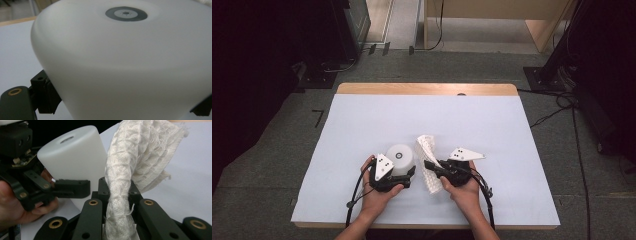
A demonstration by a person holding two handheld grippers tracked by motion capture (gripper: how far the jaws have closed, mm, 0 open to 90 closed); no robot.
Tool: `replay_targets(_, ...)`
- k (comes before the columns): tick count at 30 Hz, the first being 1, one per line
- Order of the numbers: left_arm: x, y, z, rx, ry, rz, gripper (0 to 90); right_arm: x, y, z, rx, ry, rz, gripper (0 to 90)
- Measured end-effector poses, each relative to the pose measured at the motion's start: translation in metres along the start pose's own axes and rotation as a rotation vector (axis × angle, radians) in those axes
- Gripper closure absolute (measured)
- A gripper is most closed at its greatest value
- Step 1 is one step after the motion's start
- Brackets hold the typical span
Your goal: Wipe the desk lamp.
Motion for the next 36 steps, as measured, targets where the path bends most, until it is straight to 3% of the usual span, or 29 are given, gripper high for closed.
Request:
replay_targets(4, -0.013, 0.015, -0.013, 0.083, 0.045, 0.198, 8.8, -0.003, -0.002, 0.000, -0.007, 0.002, -0.014, 79.6)
replay_targets(6, -0.016, 0.019, -0.016, 0.103, 0.040, 0.237, 8.8, -0.006, -0.002, 0.000, -0.007, 0.001, -0.027, 79.7)
replay_targets(10, -0.015, 0.018, -0.016, 0.083, 0.007, 0.263, 8.8, -0.014, -0.003, -0.003, -0.002, 0.016, -0.057, 79.6)
replay_targets(13, -0.009, 0.013, -0.014, 0.043, -0.025, 0.271, 8.9, -0.018, -0.002, -0.005, -0.005, 0.037, -0.051, 79.7)
replay_targets(19, 0.002, 0.001, -0.008, -0.041, -0.087, 0.256, 8.9, -0.021, 0.012, -0.018, 0.059, 0.046, -0.056, 79.7)
replay_targets(21, 0.002, 0.002, -0.009, -0.034, -0.076, 0.266, 8.9, -0.023, 0.019, -0.024, 0.090, 0.058, -0.062, 79.7)
replay_targets(24, 0.000, 0.006, -0.013, -0.008, -0.067, 0.270, 8.8, -0.023, 0.018, -0.023, 0.086, 0.056, -0.074, 79.7)
replay_targets(30, -0.010, 0.018, -0.022, 0.050, -0.049, 0.266, 8.9, -0.018, -0.003, -0.004, -0.032, 0.040, -0.066, 79.6)
replay_targets(36, -0.009, 0.013, -0.018, 0.016, -0.060, 0.276, 8.8, -0.021, -0.001, -0.008, -0.008, 0.054, -0.060, 79.6)
Point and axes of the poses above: each handheld gripper's, and its own axes: y roughly backward along the jaws, z roughly out of its underside, x roughly to its right, the point moved 2 cm from there along -y, roughly forward along the jaws, and after that the axes turned 10 degrees about z, right-handed, at the moved point
